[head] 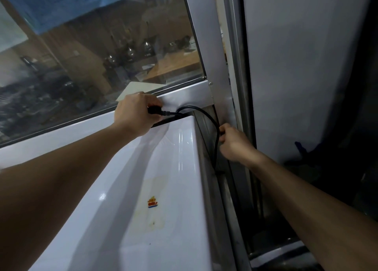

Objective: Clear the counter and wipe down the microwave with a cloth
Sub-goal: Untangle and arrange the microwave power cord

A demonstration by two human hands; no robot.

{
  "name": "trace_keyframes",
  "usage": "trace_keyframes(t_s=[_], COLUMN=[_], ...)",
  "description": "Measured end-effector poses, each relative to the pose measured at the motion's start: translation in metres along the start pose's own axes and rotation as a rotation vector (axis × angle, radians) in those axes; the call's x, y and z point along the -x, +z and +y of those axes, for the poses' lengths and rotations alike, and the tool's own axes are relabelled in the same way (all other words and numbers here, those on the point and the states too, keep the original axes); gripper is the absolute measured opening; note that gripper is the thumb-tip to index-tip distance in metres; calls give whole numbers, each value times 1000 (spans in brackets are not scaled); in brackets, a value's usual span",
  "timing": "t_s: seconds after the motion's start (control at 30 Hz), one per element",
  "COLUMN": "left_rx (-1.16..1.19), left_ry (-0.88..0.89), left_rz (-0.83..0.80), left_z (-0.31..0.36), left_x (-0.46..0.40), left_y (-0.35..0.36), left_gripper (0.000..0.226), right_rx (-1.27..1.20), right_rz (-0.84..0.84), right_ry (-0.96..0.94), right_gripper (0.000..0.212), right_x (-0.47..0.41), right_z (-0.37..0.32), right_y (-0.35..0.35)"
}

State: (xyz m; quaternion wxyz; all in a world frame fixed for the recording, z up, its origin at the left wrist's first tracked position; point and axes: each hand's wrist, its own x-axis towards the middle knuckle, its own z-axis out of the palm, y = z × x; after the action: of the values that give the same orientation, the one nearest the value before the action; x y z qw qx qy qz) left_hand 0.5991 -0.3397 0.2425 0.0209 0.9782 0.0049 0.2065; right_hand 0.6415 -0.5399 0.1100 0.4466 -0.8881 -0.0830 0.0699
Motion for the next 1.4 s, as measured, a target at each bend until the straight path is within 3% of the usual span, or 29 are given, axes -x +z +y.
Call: trace_keyframes(t_s=[0.7, 0.83, 1.4], left_rx=[135, 51, 11], left_ry=[-39, 49, 120], left_rz=[-55, -54, 69], left_z=[-23, -27, -41], left_x=[-1, 0, 10], left_y=[-2, -3, 13], left_gripper=[27, 22, 16], right_rx=[216, 248, 222], right_rz=[126, 140, 170], right_ry=[-218, -217, -228], right_gripper=[64, 65, 55], right_x=[28, 27, 29], right_z=[-64, -78, -86], right_y=[-41, -38, -18])
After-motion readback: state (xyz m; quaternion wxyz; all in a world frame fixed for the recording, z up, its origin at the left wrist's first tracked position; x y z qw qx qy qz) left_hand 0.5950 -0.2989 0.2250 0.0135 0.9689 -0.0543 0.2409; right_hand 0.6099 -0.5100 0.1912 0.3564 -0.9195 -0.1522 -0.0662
